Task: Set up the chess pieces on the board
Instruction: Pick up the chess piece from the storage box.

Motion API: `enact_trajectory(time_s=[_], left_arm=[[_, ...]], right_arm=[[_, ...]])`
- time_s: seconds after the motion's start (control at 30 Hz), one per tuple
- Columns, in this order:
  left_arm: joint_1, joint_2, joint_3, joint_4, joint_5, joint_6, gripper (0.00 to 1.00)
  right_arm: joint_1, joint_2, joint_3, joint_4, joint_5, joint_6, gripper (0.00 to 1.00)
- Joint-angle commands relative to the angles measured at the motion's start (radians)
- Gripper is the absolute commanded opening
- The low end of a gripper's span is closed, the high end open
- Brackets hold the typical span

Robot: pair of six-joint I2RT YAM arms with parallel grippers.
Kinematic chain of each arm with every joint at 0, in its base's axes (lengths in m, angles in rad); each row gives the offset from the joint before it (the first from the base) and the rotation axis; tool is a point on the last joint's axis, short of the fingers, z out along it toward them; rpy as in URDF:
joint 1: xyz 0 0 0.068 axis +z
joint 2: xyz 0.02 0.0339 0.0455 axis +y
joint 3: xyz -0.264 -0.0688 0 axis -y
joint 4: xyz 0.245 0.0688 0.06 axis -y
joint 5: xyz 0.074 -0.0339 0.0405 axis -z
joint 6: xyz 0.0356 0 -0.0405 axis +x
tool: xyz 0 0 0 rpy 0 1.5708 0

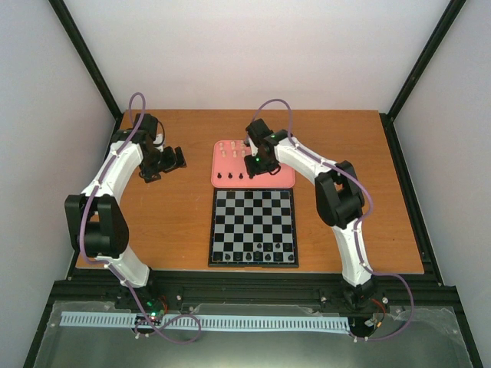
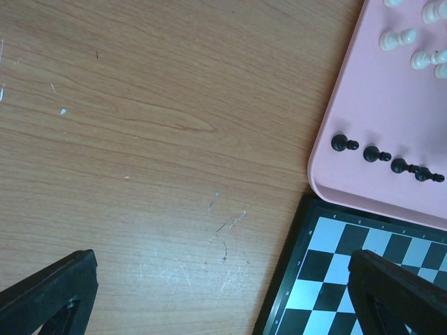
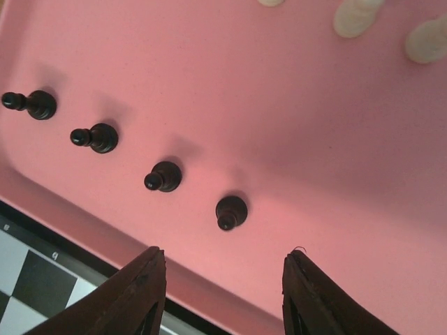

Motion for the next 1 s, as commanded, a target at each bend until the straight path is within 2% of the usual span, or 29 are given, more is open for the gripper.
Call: enact_trajectory(time_s=[0.0,0.13,0.67,0.9,0.97], left_arm=[[-0.006,0.016,0.043,-0.002,-0.001,0.006,1.00],[-0.006,0.025,0.044,-0.004,-0.003,0.008,1.00],[-0.006,0.038,0.047,-0.009,-0.009,0.018,1.00],[-0.006,0.034,0.041,-0.009,-0.007,0.020,1.00],[-0.006,0.032,0.041,-0.009,-0.007,0.020,1.00]], right_arm=[[-0.003,0.062,0.089,-0.063,-0.016,-0.056,0.46],[-0.007,0.103,0.116,-0.064,-0.015,-0.047,0.46],[-0.016,0.202,0.205,-0.084,-0.023,-0.039,0.28],[-0.017,0.221,0.225,-0.101,-0.025,-0.032,0.06],[-0.018,0.219,0.224,-0.105,-0.027,-0.033,0.03]])
